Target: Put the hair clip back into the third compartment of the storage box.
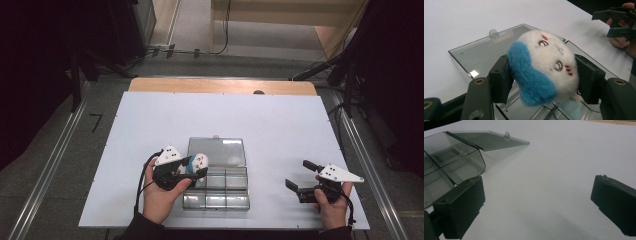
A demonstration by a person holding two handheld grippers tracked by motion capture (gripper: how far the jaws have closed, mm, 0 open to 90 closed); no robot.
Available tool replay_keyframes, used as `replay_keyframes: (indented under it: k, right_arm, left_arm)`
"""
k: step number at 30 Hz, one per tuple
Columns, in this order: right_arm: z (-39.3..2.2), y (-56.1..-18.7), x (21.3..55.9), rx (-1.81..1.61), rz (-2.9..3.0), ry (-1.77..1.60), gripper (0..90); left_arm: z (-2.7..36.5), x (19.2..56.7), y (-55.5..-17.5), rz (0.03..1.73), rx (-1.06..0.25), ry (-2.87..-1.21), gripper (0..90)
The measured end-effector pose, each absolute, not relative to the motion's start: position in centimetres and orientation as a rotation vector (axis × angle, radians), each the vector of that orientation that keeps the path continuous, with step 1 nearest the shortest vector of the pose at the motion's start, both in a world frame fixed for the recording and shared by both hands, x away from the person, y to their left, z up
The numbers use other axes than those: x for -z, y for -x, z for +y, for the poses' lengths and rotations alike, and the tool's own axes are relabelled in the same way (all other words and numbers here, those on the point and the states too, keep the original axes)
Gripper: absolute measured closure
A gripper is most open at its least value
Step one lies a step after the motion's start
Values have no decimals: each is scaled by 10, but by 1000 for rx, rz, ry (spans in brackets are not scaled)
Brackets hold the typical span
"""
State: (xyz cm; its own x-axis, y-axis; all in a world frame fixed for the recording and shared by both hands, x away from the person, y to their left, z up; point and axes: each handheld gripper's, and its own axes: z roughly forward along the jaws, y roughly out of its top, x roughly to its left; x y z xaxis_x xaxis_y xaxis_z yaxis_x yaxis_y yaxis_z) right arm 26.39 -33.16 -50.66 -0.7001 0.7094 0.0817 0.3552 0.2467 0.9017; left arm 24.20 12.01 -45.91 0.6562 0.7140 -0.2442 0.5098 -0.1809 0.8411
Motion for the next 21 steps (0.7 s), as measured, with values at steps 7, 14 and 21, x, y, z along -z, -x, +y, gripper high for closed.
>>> replay_keyframes:
  k: [7,14,21]
  right_arm:
    - [-331,-264,507,-1436,2182,-980,0]
    - [-331,-264,507,-1434,2183,-976,0]
    - [-331,-264,507,-1434,2183,-976,0]
  left_arm:
    - [115,460,-244,965,-230,-1844,370]
    - [110,461,-246,957,-218,-1848,369]
    - [104,462,-247,946,-205,-1854,369]
